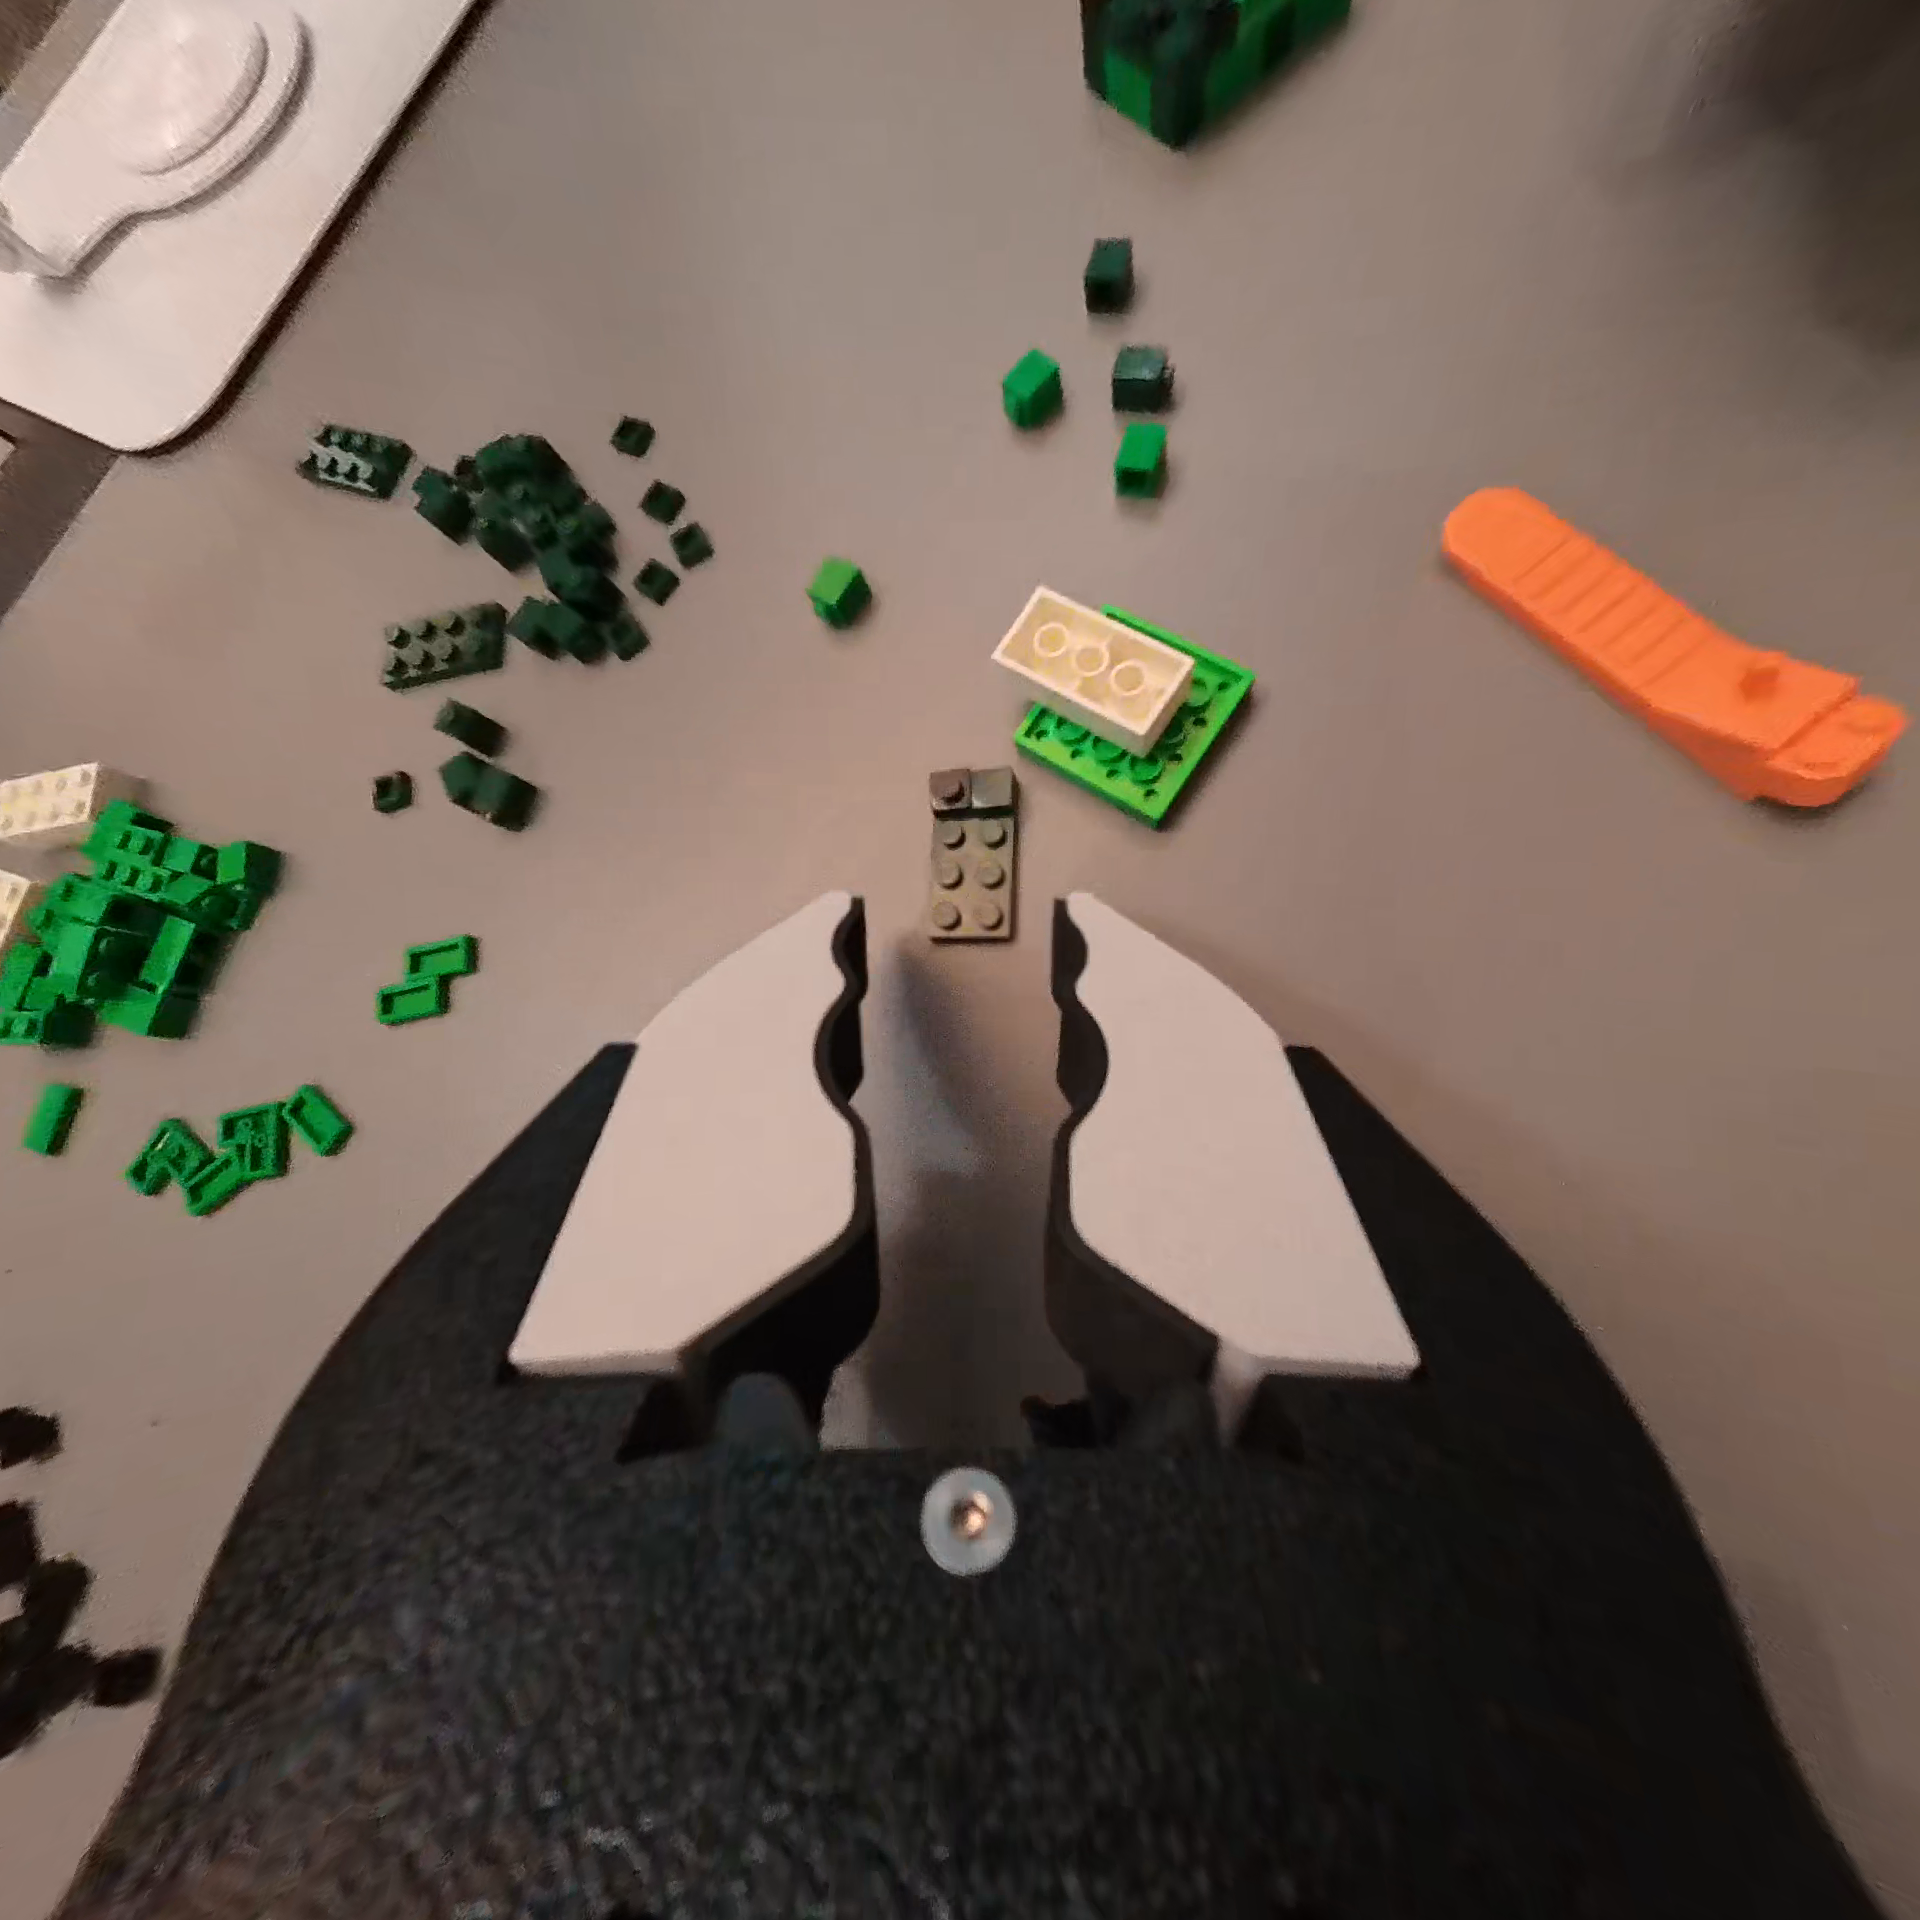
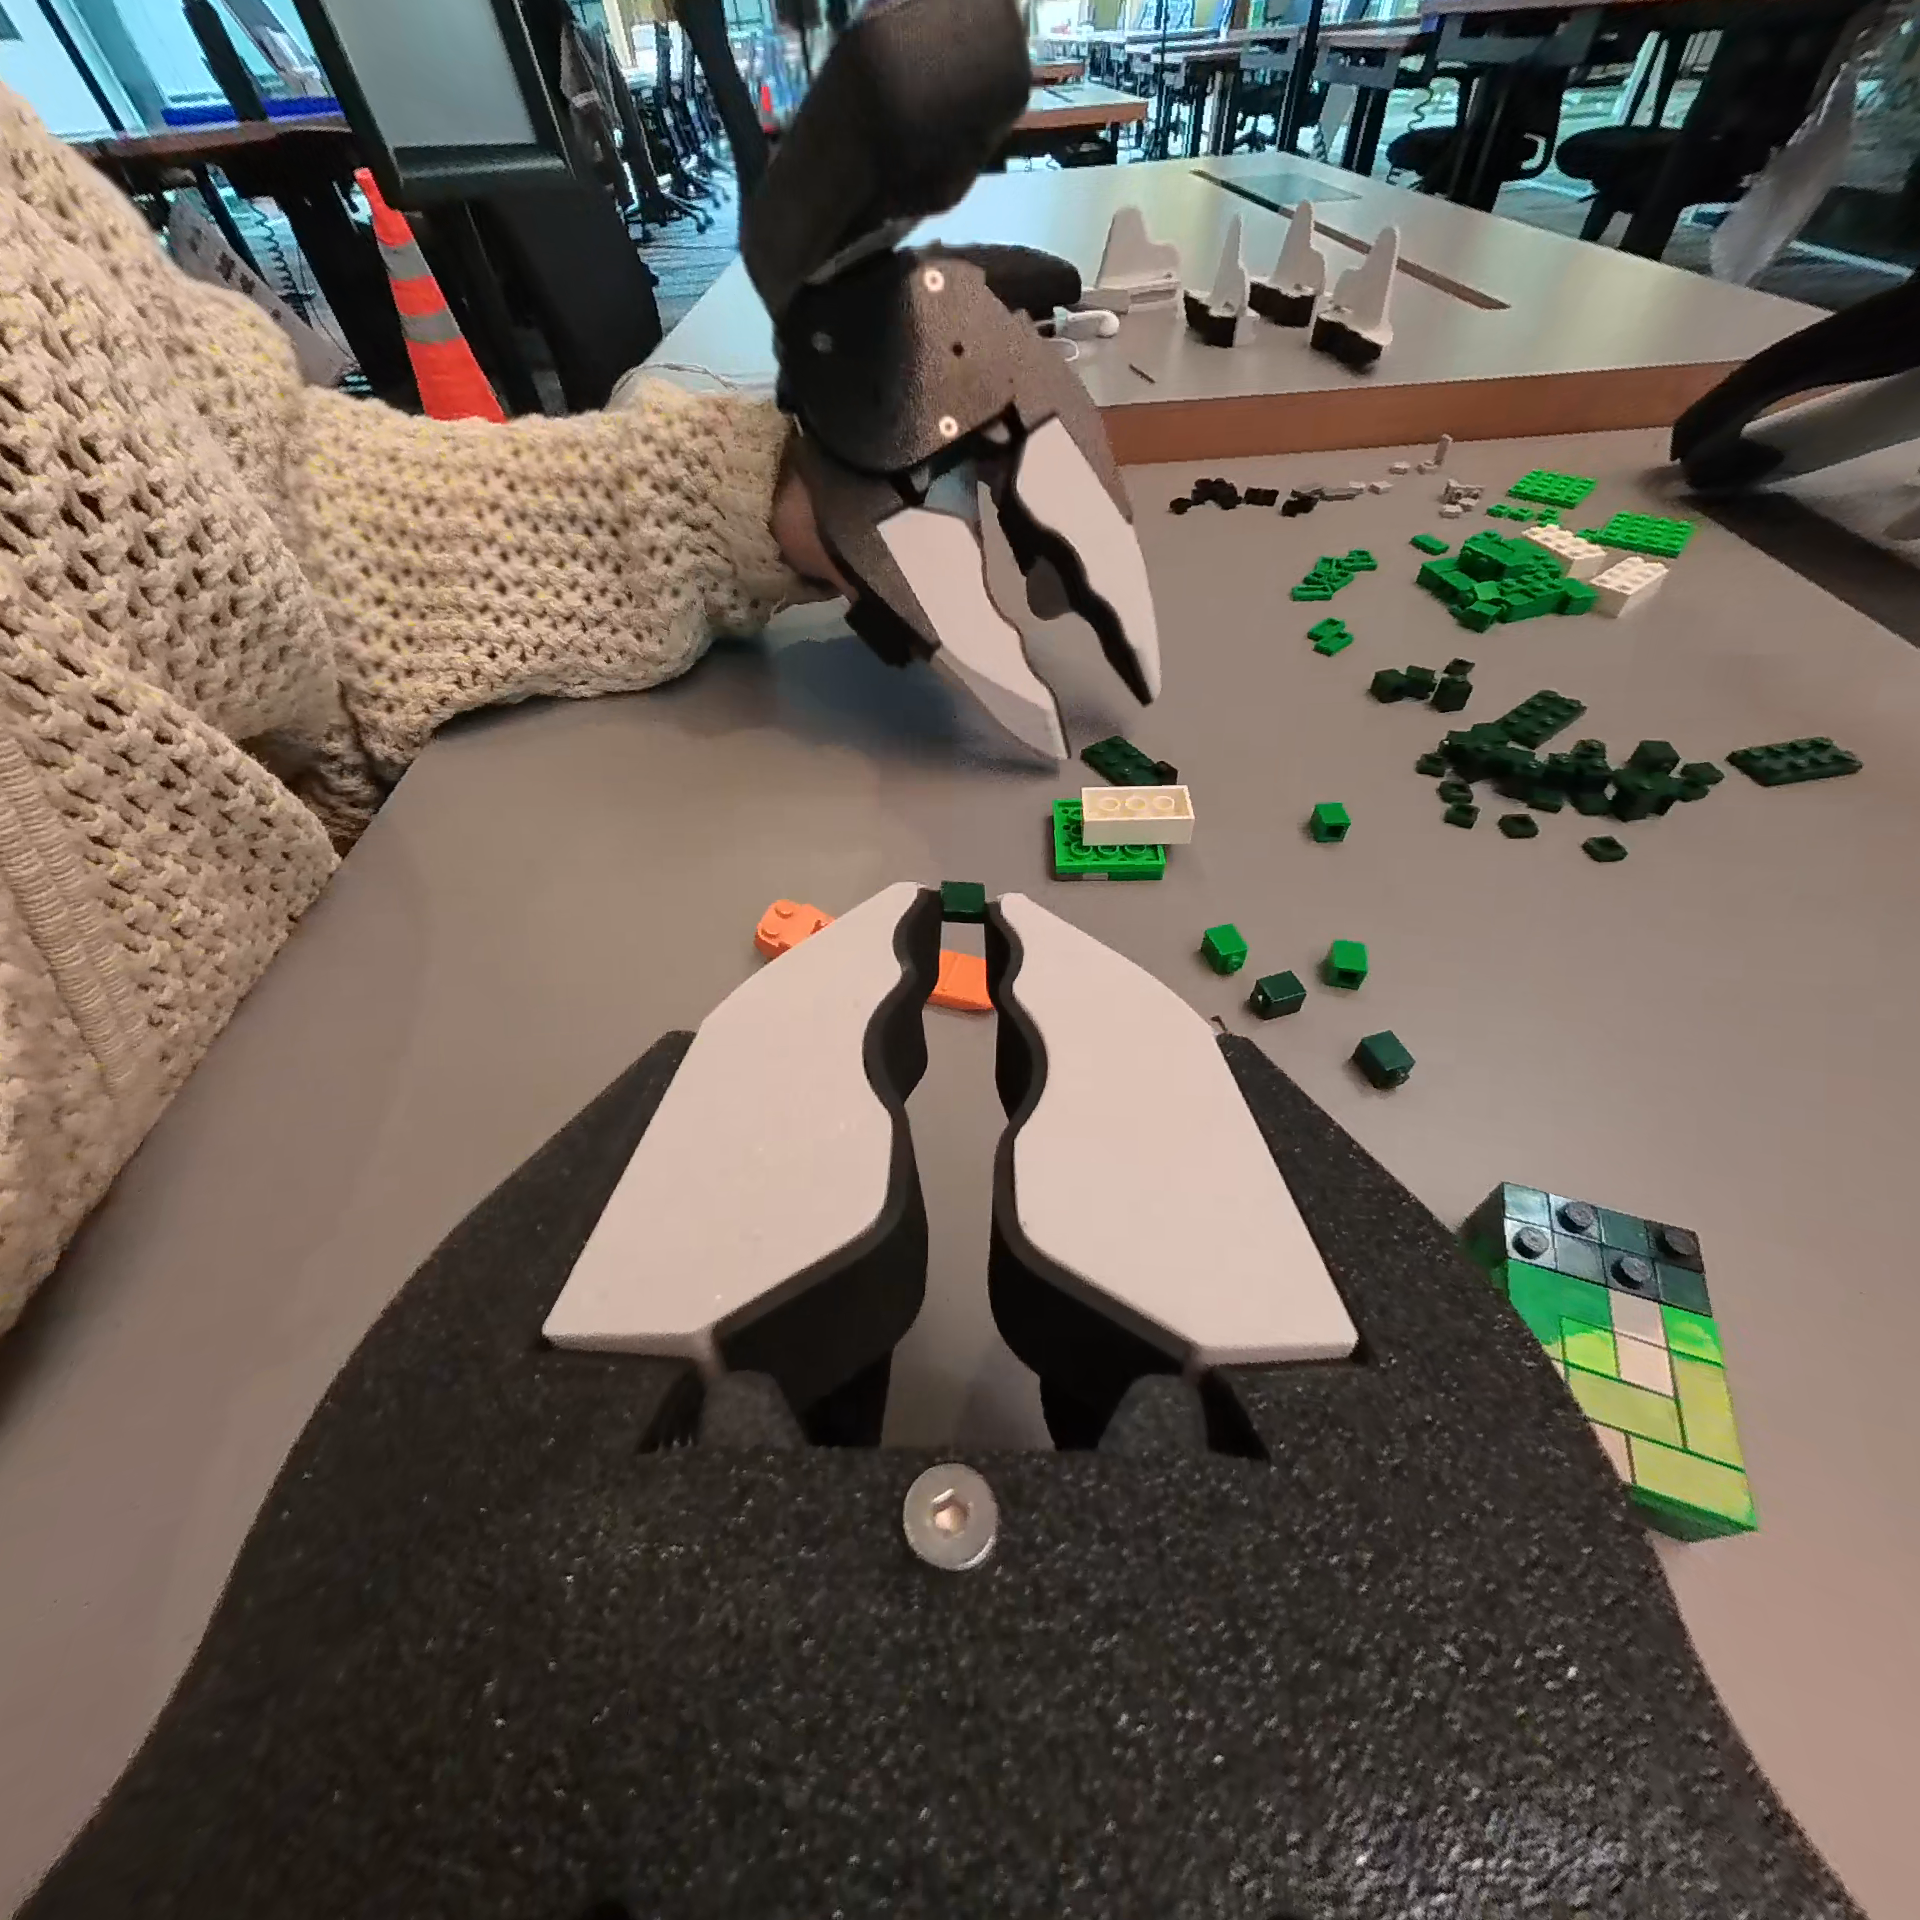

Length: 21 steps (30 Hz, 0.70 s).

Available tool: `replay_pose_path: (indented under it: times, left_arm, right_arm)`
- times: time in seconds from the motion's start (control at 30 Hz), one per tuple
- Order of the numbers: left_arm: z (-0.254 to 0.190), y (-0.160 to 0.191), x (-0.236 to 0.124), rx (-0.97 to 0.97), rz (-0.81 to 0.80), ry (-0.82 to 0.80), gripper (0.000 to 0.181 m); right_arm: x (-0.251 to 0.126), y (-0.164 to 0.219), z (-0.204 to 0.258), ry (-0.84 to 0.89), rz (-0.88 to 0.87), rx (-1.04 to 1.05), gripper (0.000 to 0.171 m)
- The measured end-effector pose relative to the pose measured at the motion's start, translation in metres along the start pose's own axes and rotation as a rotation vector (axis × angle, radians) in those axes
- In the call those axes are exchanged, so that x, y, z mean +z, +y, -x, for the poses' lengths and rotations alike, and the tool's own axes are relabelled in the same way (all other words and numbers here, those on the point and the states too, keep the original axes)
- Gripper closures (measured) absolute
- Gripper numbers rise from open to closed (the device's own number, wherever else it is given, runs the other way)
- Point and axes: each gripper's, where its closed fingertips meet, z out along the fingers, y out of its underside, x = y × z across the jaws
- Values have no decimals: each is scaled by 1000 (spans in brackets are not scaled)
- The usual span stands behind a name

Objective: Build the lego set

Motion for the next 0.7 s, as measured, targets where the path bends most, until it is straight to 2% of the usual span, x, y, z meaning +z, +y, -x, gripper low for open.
replay_pose_path:
  times: [0.17, 0.37, 0.57, 0.7]
  left_arm:
    - [-1, 1, 4, -22, 12, 45, 146]
    - [-2, 1, 7, -14, 53, 63, 167]
    - [-1, 2, 8, -57, 54, 45, 168]
    - [1, -1, 4, 36, 50, -4, 181]
  right_arm:
    - [-1, -1, -1, -10, -5, 24, 163]
    - [-1, -2, -1, -16, -8, 33, 163]
    - [-1, -3, 0, -17, -10, 27, 163]
    - [-6, -8, -2, 0, -51, 31, 163]
